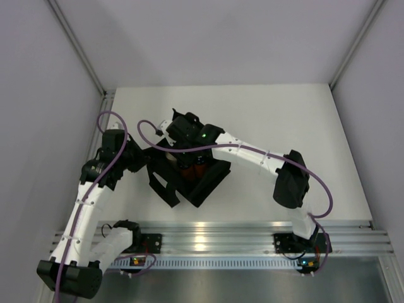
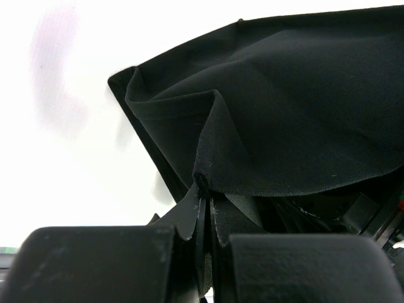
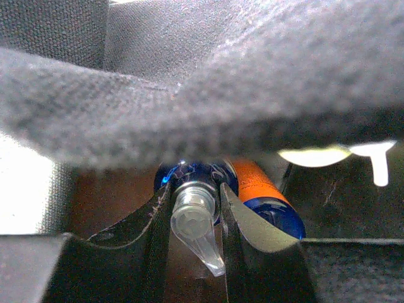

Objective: Take the personal care products out of the canvas bag

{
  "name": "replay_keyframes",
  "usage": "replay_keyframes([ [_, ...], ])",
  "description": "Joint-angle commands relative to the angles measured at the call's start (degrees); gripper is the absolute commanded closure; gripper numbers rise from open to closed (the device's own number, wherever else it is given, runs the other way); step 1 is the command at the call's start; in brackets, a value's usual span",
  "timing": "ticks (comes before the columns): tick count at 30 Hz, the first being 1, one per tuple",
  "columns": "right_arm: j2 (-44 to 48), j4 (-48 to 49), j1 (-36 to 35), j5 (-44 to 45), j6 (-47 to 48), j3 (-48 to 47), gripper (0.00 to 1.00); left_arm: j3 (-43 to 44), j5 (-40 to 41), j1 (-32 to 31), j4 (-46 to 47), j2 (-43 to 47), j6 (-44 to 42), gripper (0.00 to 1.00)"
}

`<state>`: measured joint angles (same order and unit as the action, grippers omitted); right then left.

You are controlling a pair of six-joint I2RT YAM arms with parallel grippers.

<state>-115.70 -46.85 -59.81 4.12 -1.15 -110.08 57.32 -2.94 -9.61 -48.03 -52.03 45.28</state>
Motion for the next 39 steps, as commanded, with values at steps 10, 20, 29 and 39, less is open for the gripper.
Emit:
replay_keyframes([
  [10, 2.9, 1.1, 0.3, 3.3, -3.0, -2.9, 1.00, 1.4, 1.0, -0.4, -4.3, -0.4, -0.8, 1.00],
  [20, 4.9, 1.0, 0.3, 4.9, -3.2, -5.0, 1.00, 1.6, 1.3, -0.4, -4.2, -0.4, -1.0, 1.00],
  [29, 6.8, 0.4, 0.2, 6.0, -3.3, -7.9, 1.00, 1.9, 1.4, -0.4, -4.3, -0.6, -1.1, 1.00],
  [39, 8.2, -2.3, -0.2, 7.0, -2.7, -10.7, 1.00, 1.9, 1.4, -0.4, -4.2, -0.7, -1.2, 1.00],
])
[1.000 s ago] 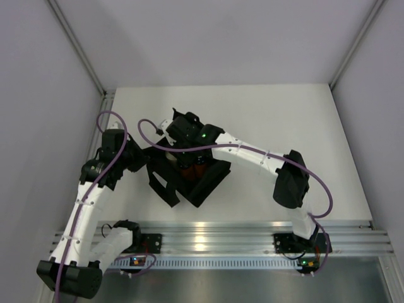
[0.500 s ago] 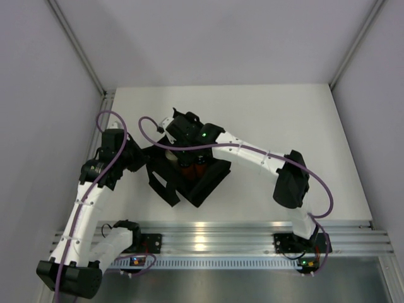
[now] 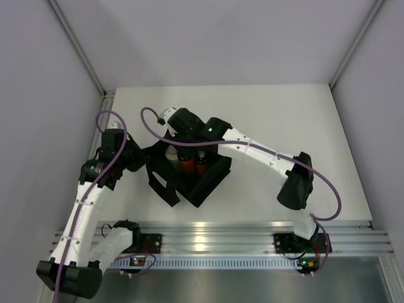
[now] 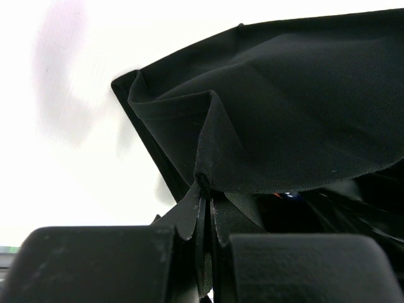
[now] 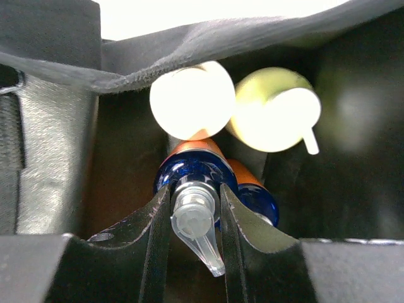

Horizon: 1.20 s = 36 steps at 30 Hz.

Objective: Take the personal care products out of the canvas bag

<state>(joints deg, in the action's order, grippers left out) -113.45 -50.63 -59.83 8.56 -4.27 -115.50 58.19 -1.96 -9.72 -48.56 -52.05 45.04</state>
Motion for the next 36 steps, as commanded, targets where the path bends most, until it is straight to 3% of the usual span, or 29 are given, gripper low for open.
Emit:
replay_keyframes([
  [1, 6.1, 1.2, -0.3, 2.6, 0.3, -5.5, 1.00, 1.0, 0.4, -0.3, -3.7, -0.8, -0.9, 1.00],
  [36, 14.6, -2.0, -1.8, 5.1, 1.0, -16.4, 1.00, 3.1, 1.3, -0.3, -3.7, -2.7, -1.4, 1.00],
])
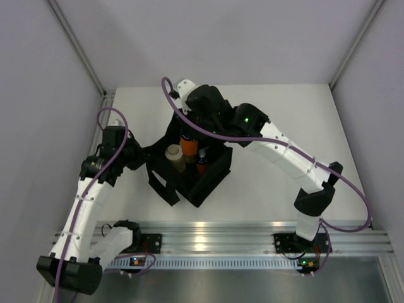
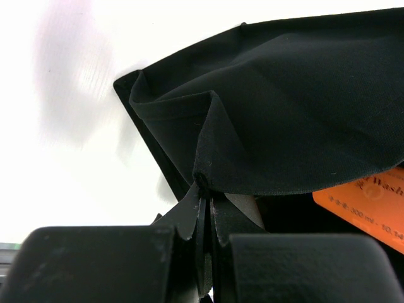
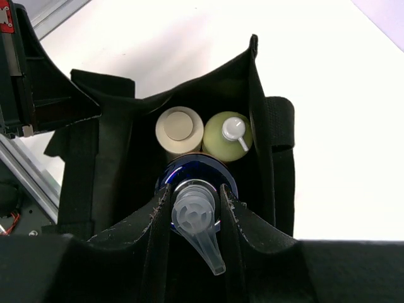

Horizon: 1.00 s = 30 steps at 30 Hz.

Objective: Take the personal care products out of the canvas bag

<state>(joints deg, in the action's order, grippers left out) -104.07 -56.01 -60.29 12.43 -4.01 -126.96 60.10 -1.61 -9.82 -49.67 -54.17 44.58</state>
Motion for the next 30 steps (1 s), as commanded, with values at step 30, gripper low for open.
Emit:
replay_keyframes([
  [30, 9.7, 3.5, 4.0, 3.2, -3.5, -16.3, 1.00, 1.0, 1.0, -0.2, -2.5, 0.2, -1.1, 1.00],
])
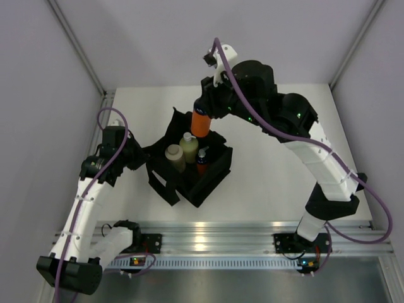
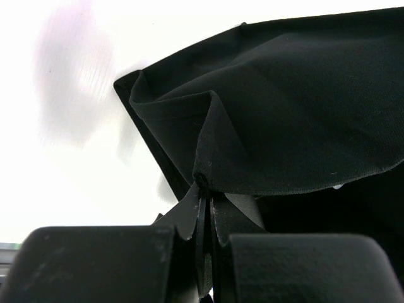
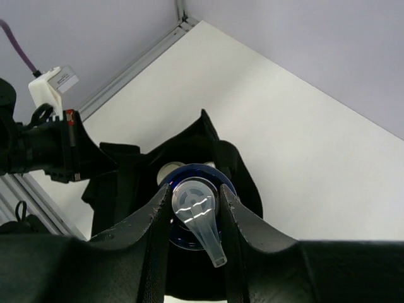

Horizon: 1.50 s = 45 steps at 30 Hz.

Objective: Take the personal care products out of the canvas bag

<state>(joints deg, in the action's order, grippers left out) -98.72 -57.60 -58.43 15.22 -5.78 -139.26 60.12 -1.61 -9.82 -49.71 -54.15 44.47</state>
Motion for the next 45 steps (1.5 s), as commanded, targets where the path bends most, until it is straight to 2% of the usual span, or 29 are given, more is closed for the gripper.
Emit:
replay_keyframes([
  [1, 4.7, 5.0, 2.5, 0.4, -1.7, -3.9, 1.00, 1.0, 1.0, -0.2, -2.5, 0.3, -0.9, 1.00],
  [6, 7.0, 5.0, 8.1, -2.7, -3.4, -3.8, 1.00, 1.0, 1.0, -0.2, -2.5, 0.4, -1.0, 1.00],
  [20, 13.5, 4.8, 21.2, -3.7, -2.9, 2.3, 1.00, 1.1, 0.6, -0.2, -2.5, 0.8, -1.2, 1.00],
  [32, 15.3, 5.0, 29.7, -2.8, 0.3, 12.2, 1.00, 1.9, 0.4, -0.2, -2.6, 0.8, -1.7, 1.00],
  [39, 15.5, 5.4, 31.4, -1.3, 0.9, 15.9, 1.00, 0.7, 0.2, -0.2, -2.5, 1.3, -1.2, 1.00],
  [41, 16.4, 7.8, 32.1, -0.5, 1.0, 20.1, 1.00, 0.6, 0.0, -0.2, -2.5, 1.2, -1.4, 1.00],
  [45, 20.7, 16.8, 33.5, 0.8, -1.0, 35.8, 1.00, 1.2, -0.4, -0.2, -2.6, 1.2, -1.3, 1.00],
])
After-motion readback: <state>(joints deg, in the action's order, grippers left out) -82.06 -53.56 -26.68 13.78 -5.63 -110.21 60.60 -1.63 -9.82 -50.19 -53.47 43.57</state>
